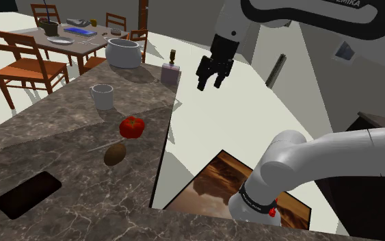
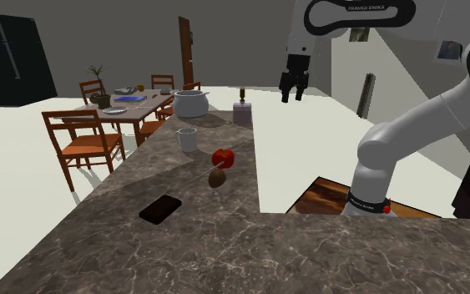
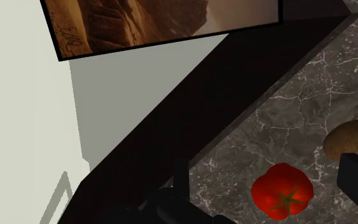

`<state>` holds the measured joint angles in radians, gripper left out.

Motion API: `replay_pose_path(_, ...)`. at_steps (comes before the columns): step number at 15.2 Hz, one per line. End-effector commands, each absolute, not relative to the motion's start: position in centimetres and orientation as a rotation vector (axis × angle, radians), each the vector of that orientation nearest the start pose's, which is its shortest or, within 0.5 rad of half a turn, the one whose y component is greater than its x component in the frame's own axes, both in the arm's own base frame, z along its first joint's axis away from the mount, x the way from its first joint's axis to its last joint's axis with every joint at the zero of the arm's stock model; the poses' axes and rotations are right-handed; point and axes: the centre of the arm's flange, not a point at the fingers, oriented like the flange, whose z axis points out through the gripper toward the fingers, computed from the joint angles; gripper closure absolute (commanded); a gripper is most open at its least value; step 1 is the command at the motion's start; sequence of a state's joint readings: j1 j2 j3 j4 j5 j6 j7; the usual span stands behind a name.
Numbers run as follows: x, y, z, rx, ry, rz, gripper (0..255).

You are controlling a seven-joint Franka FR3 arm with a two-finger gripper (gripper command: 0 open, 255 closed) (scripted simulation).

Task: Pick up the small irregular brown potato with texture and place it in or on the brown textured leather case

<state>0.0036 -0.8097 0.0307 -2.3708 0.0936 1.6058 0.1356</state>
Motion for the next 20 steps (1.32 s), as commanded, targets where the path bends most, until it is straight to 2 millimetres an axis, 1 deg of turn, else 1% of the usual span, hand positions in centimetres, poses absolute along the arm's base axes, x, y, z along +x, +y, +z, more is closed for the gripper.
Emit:
replay_pose_path(1, 30.4, 2.3, 59.4, -3.062, 0.171, -0.059, 0)
replay_pose_path(5, 30.9, 6.2, 56.0, -3.042, 0.313, -0.083, 0)
replay_pose_path(10, 32.1, 11.0, 51.8, -3.008, 0.488, -0.112, 0)
replay_pose_path(15, 33.9, 15.7, 47.7, -2.964, 0.66, -0.141, 0)
replay_pose_path(20, 36.3, 20.2, 43.7, -2.91, 0.829, -0.168, 0)
